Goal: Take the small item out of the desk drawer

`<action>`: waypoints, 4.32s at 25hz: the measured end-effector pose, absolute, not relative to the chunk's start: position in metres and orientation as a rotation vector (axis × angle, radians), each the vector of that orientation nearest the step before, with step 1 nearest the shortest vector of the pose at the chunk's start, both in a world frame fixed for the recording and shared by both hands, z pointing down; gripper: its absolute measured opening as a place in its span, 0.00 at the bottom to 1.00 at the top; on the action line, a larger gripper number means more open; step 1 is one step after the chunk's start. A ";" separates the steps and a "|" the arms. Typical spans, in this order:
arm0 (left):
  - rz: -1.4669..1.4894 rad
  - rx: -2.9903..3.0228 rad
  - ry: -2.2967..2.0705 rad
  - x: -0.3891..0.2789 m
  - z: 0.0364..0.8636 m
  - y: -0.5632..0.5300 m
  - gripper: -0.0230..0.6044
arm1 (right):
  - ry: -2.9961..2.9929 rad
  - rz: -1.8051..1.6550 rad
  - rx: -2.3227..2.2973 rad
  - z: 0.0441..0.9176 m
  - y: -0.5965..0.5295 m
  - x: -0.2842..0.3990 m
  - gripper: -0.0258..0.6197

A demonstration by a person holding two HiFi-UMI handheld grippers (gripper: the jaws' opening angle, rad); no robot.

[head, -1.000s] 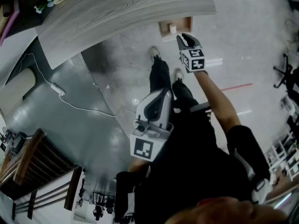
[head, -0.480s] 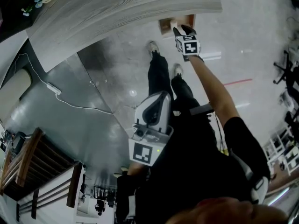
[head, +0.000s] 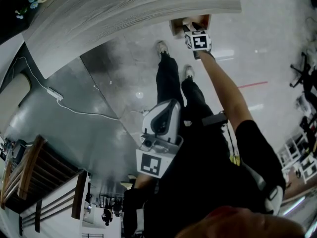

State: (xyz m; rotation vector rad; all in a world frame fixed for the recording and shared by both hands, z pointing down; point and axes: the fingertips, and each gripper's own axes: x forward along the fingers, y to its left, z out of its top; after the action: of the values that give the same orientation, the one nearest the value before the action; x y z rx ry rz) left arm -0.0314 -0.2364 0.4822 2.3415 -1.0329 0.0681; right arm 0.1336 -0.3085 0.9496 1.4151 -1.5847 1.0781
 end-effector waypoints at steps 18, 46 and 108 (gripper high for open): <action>0.064 2.314 -1.059 -0.035 0.497 -0.242 0.03 | -1.530 1.105 1.401 0.965 -0.315 0.134 0.28; -0.079 2.505 -1.125 0.010 0.377 -0.150 0.03 | -1.775 1.011 1.551 0.767 -0.267 0.154 0.28; 0.000 2.663 -1.098 -0.028 0.356 0.018 0.03 | -2.402 0.585 1.763 0.388 0.043 0.079 0.27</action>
State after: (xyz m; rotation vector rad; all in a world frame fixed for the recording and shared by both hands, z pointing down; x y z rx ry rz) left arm -0.0281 0.0178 0.3556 2.6631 -1.0977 0.0002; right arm 0.0786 0.0428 0.3880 1.7627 -2.4017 0.5849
